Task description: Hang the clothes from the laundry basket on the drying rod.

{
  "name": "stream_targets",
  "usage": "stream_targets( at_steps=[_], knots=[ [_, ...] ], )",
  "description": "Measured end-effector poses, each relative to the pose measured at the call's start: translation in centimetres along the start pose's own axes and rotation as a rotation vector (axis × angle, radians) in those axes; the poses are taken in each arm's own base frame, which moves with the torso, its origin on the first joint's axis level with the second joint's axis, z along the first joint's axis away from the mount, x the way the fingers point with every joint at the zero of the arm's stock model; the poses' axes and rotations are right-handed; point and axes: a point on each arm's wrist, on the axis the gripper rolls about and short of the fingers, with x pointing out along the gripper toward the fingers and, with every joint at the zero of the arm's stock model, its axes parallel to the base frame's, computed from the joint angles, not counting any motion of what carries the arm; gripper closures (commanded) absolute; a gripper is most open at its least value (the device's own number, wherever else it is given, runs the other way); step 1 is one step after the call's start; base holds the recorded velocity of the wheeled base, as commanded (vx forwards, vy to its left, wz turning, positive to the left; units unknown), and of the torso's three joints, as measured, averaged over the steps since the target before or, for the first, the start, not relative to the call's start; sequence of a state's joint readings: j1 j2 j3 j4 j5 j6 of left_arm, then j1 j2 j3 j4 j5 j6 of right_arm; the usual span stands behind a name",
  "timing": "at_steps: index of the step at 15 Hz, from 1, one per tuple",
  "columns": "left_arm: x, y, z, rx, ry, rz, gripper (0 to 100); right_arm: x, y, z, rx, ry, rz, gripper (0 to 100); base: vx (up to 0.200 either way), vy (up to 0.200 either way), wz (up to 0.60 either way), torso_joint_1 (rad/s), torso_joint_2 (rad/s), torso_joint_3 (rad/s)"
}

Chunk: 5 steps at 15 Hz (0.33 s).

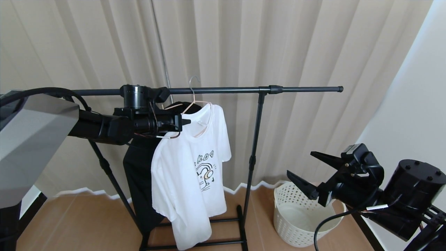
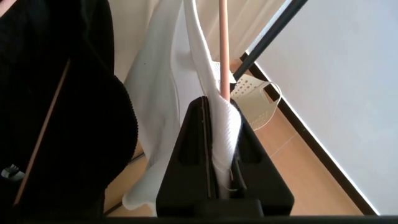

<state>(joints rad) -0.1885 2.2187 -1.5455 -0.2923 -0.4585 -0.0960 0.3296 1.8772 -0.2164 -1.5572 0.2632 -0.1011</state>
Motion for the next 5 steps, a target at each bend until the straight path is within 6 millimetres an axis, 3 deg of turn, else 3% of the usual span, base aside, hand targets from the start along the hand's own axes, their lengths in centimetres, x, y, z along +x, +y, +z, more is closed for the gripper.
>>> stream_targets(
  at_steps=[5],
  knots=[
    [1.08, 0.57, -0.35, -0.001, 0.001, 0.001, 100, 0.04, 0.0, -0.09, 0.001, 0.004, 0.0, 0, 0.0, 0.0, 0.0, 0.0, 0.0, 0.0]
  ],
)
